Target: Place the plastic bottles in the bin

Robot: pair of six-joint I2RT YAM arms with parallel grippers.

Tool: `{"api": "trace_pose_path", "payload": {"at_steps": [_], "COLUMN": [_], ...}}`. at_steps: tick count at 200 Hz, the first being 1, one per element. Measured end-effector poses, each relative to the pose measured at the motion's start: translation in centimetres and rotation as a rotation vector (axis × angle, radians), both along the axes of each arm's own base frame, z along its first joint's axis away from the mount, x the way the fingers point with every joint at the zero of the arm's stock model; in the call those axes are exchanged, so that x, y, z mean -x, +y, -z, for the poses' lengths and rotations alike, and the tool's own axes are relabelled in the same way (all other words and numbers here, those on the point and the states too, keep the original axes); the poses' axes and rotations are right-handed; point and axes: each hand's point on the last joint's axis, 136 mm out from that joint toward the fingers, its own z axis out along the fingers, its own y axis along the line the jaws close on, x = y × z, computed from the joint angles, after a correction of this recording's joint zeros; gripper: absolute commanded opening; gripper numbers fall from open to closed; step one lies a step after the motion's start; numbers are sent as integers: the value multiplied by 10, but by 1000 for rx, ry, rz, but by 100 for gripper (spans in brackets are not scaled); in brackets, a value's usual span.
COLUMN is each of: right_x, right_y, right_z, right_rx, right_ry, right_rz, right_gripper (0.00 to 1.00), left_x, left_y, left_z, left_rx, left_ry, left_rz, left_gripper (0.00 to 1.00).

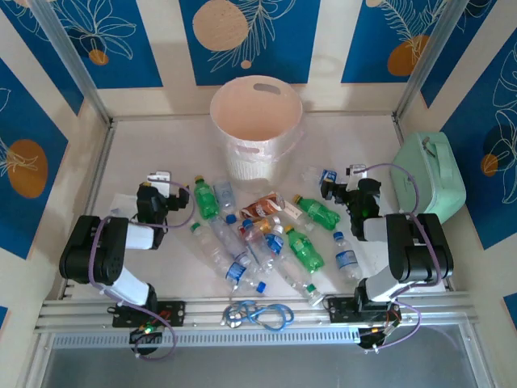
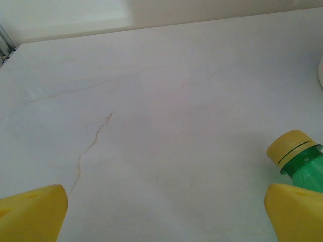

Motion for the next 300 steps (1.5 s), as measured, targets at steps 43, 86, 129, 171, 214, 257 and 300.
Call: {"api": "trace_pose_path", "payload": {"at_steps": [43, 86, 129, 171, 214, 257, 300], "right_x": [0, 0, 0, 0, -12, 58, 163], "right_y": [0, 0, 0, 0, -33, -54, 17], "right_z": [0, 0, 0, 0, -106, -192, -90], "right_rx": [-1, 0, -1, 1, -122, -399, -245], "right_ry": [0, 0, 0, -1, 121, 158, 827], "right_rz": [0, 0, 0, 3, 313, 464, 470], "right_gripper": [99, 99, 99, 99, 99, 100, 96], "left_x": [0, 0, 0, 0, -19, 8, 63], "left_y": [0, 0, 0, 0, 19, 10, -90], "left_z": [0, 0, 0, 0, -64, -227, -171], "left_rx": [0, 0, 1, 1, 27, 328, 427], "left_ry": [0, 0, 0, 0, 48, -154, 187], "left_rz": [0, 0, 2, 2, -144, -192, 49], "left_gripper": [100, 100, 100, 100, 99, 93, 90]}}
